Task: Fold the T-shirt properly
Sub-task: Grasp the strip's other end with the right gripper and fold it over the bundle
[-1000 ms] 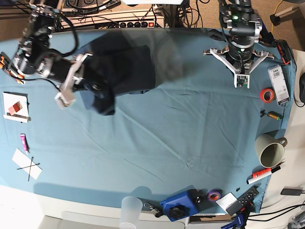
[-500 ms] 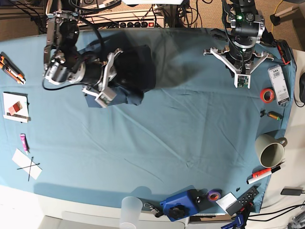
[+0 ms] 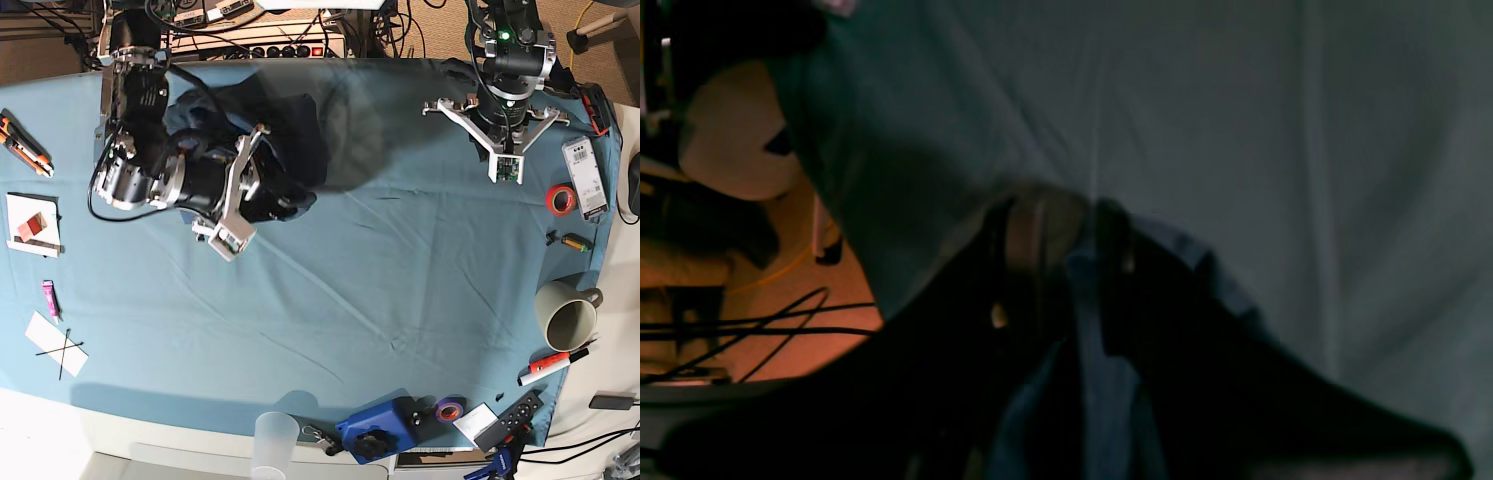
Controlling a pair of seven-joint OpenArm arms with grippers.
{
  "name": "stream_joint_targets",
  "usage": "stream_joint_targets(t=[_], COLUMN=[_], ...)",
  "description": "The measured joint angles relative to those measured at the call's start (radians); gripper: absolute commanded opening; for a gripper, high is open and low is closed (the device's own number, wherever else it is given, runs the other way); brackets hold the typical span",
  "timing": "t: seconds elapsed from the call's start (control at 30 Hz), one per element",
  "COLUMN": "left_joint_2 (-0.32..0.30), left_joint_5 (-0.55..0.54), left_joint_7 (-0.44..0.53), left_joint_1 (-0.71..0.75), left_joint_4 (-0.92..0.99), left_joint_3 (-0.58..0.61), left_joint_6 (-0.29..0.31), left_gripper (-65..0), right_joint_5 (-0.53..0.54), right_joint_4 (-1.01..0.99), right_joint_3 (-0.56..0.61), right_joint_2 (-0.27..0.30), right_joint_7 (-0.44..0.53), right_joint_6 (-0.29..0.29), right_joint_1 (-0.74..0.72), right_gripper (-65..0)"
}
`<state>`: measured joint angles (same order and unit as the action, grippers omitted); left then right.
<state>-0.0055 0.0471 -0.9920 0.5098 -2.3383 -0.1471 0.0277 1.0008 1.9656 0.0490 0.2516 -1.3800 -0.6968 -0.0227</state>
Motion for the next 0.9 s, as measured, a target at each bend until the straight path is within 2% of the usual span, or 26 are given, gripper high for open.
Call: stream_joint_targets(t=[0.1, 0.17, 0.27, 0.37, 0.53, 0.77, 0.9], left_joint_2=[0.0, 0.0, 0.005, 0.005, 0.006, 0.005, 0.005], left_joint_5=[0.0, 0.0, 0.0, -0.006, -0.007, -0.006, -0.007], left_joint_7=[-0.001, -0.001, -0.001, 0.0, 0.0, 0.0, 0.003], left_joint_1=[0.011, 0.014, 0.016, 0.016, 0.02, 0.019, 0.019], left_joint_4=[0.0, 0.0, 0.0, 0.0, 0.0, 0.0, 0.0], left_joint_3=[0.0, 0.0, 0.0, 0.0, 0.0, 0.0, 0.0], left_joint_6=[0.0, 0.0, 0.0, 0.0, 0.0, 0.0, 0.0], left_gripper=[-65.0, -65.0, -65.0, -65.0, -65.0, -65.0, -65.0], right_joint_5=[0.003, 0.008, 0.014, 0.095, 0.061, 0.162, 0.279], right_joint_4=[0.0, 0.0, 0.0, 0.0, -0.011, -0.193, -0.217], right_joint_3=[-0.034, -0.106, -0.244, -0.319, -0.324, -0.298, -0.198], right_joint_2=[-0.003, -0.003, 0.0, 0.051, 0.138, 0.142, 0.144], right_joint_7=[-0.01, -0.01, -0.041, -0.035, -0.043, -0.04, -0.033], right_joint_6=[0.0, 0.0, 0.0, 0.0, 0.0, 0.0, 0.0], right_joint_1=[-0.025, -0.027, -0.018, 0.007, 0.131, 0.178, 0.177], right_gripper=[-51.0, -52.3, -61.6, -64.5, -64.6, -64.6, -64.6])
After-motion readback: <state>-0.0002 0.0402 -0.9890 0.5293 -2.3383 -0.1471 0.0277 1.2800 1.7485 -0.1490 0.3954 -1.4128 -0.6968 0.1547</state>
